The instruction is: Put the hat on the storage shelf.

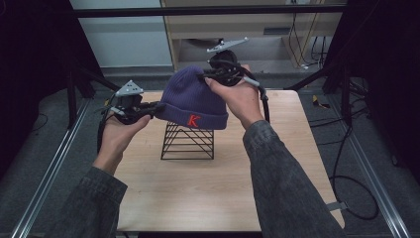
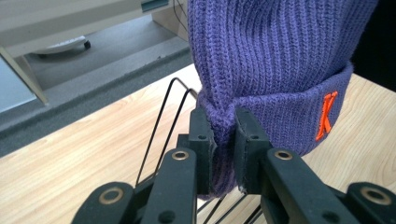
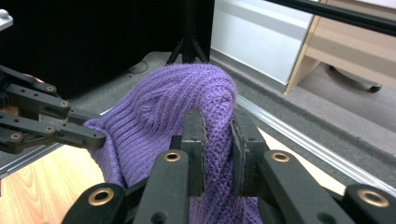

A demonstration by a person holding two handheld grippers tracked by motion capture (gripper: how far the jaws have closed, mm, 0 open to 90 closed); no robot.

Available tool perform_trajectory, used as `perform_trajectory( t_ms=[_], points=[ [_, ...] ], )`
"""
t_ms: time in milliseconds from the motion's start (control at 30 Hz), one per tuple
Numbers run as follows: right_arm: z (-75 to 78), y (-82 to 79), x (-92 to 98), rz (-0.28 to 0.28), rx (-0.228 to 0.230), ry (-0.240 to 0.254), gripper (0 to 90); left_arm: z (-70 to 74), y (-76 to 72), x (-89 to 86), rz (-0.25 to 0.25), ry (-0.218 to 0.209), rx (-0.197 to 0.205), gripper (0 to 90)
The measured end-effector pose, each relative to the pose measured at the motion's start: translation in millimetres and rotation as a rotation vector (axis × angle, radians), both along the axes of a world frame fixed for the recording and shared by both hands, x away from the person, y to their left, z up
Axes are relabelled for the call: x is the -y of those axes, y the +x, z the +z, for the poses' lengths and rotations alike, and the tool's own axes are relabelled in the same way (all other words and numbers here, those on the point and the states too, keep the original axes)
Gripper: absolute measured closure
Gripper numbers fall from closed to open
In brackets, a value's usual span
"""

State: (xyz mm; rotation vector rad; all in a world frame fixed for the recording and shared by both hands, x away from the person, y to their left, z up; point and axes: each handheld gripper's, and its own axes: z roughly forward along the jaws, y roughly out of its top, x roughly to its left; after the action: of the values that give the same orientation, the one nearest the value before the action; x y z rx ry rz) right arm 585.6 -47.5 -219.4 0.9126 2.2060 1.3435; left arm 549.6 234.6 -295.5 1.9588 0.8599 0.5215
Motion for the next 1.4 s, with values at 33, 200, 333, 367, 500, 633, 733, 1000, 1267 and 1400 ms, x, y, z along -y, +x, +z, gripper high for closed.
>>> perform_trajectory(
  t_ms=[33,200,333,367,500,633,733,1000,1267,1400],
  points=[
    [-3.5,1.2,-3.0,0.003,-0.004,-0.006,77.7,-2.0,0.4,-0.9,0.006,-0.009,-0.002,78.7],
    [-10.6,4.7,-7.7,0.012,-0.016,-0.012,77.5,-10.4,2.1,-6.7,0.017,-0.006,-0.007,78.7],
    [-16.0,7.7,-11.2,0.013,-0.023,-0.02,77.5,-17.9,4.4,-8.8,0.029,0.008,0.002,78.7],
    [-16.0,7.7,-11.2,0.013,-0.023,-0.02,77.5,-17.9,4.4,-8.8,0.029,0.008,0.002,78.7],
    [-20.8,9.5,-15.1,0.024,-0.03,-0.032,77.3,-26.1,5.9,-13.2,0.039,0.011,-0.005,78.7],
    [-25.5,5.5,-20.0,0.046,-0.034,-0.04,77.0,-33.1,2.5,-19.0,0.039,0.0,-0.012,78.7],
    [-26.7,3.3,-20.9,0.053,-0.034,-0.043,76.9,-36.4,0.5,-20.2,0.039,-0.003,-0.012,78.7],
    [-34.8,-2.0,-27.0,0.089,-0.054,-0.071,76.0,-48.4,-0.6,-25.9,0.047,0.006,-0.033,78.6],
    [-38.0,-6.2,-32.7,0.112,-0.062,-0.083,75.9,-56.6,-2.5,-31.2,0.049,0.001,-0.045,78.6],
    [-39.9,-8.5,-35.9,0.124,-0.065,-0.091,75.9,-60.4,-4.1,-33.6,0.05,-0.003,-0.049,78.5]
  ],
)
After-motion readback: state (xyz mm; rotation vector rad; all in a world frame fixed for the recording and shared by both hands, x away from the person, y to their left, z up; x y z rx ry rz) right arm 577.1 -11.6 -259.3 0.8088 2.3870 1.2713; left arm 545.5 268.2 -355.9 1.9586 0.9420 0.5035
